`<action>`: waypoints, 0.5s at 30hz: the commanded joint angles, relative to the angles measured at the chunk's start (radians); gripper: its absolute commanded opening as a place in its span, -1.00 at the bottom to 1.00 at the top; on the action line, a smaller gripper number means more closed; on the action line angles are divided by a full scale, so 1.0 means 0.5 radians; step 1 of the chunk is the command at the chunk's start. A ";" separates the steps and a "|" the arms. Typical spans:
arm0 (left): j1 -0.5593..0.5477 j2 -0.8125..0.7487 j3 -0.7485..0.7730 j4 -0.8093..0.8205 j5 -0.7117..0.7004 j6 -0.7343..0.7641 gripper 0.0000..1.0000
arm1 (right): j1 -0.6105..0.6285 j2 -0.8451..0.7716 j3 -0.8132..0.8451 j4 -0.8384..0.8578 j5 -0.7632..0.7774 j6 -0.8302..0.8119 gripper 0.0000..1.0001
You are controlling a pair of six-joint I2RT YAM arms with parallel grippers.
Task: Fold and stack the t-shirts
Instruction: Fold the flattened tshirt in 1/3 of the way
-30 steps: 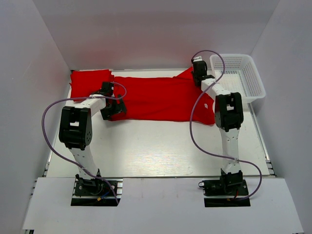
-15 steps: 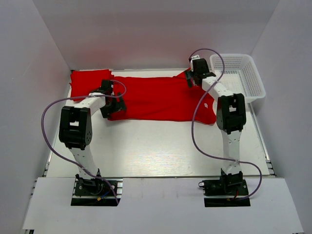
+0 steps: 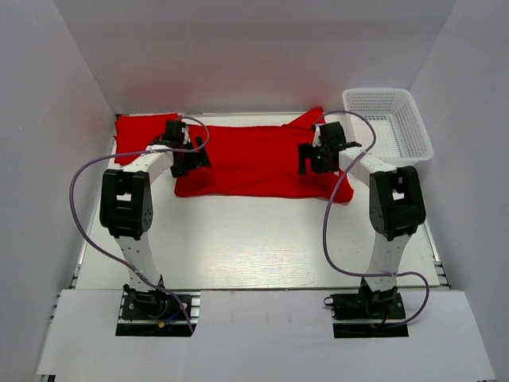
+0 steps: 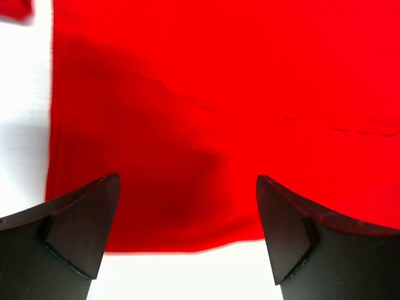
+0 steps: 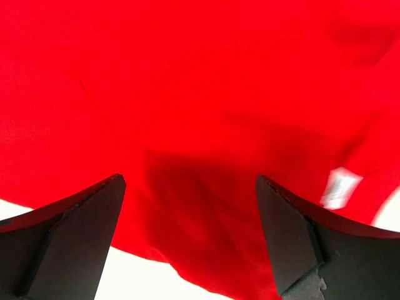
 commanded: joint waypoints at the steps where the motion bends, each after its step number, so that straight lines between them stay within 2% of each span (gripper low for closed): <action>1: -0.009 0.022 -0.101 0.098 0.100 0.028 0.99 | -0.014 -0.025 -0.108 0.067 -0.160 0.175 0.81; 7: -0.009 -0.100 -0.444 0.117 0.063 0.010 0.99 | -0.017 -0.178 -0.454 0.098 -0.111 0.341 0.81; 9: -0.009 -0.171 -0.559 0.117 0.063 -0.045 0.99 | -0.017 -0.279 -0.751 0.113 -0.114 0.429 0.81; 13: -0.009 -0.525 -0.975 0.117 0.171 -0.146 0.99 | -0.014 -0.522 -1.139 0.067 -0.114 0.571 0.81; 15: -0.009 -0.679 -1.196 0.050 0.134 -0.189 0.99 | -0.001 -0.764 -1.408 0.049 -0.121 0.665 0.81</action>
